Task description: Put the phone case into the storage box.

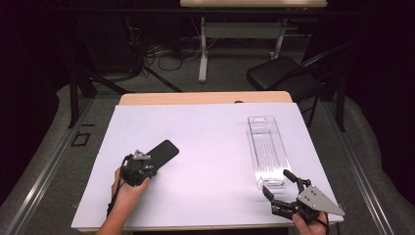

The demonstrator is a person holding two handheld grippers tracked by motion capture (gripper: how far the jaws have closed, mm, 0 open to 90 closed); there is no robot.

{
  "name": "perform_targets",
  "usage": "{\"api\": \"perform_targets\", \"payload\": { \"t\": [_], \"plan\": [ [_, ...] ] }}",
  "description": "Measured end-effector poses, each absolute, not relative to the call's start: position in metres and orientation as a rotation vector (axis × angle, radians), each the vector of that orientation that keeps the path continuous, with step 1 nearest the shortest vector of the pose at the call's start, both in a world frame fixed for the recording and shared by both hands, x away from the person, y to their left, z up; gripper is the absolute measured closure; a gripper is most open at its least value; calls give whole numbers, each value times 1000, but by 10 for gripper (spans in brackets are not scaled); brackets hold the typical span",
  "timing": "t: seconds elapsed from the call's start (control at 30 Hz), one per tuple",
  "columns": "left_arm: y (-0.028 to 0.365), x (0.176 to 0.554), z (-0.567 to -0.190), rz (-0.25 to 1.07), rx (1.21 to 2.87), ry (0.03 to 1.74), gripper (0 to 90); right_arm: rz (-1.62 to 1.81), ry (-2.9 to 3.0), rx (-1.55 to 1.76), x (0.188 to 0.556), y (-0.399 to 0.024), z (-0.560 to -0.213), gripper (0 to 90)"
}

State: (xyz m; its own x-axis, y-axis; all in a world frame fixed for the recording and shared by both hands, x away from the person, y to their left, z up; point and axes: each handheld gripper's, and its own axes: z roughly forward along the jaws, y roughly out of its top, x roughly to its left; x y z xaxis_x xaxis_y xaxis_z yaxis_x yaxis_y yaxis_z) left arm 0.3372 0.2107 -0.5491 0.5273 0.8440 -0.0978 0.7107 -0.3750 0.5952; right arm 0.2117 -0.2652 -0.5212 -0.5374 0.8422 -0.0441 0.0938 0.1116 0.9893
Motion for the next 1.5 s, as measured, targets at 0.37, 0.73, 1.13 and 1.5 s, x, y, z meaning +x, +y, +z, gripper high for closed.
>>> {"api": "perform_targets", "payload": {
  "t": [0.37,0.73,1.13,1.5],
  "plan": [
    [209,334,-546,271,2163,1225,857,1483,1750,915,212,-265,-521,145],
    [209,329,-541,302,2126,1174,631,1485,1748,915,212,-265,-521,145],
    [211,325,-535,300,2076,1121,482,1485,1746,917,212,-265,-522,145],
    [206,323,-530,271,2086,1066,291,1485,1752,918,212,-265,-522,145]
  ]
}}
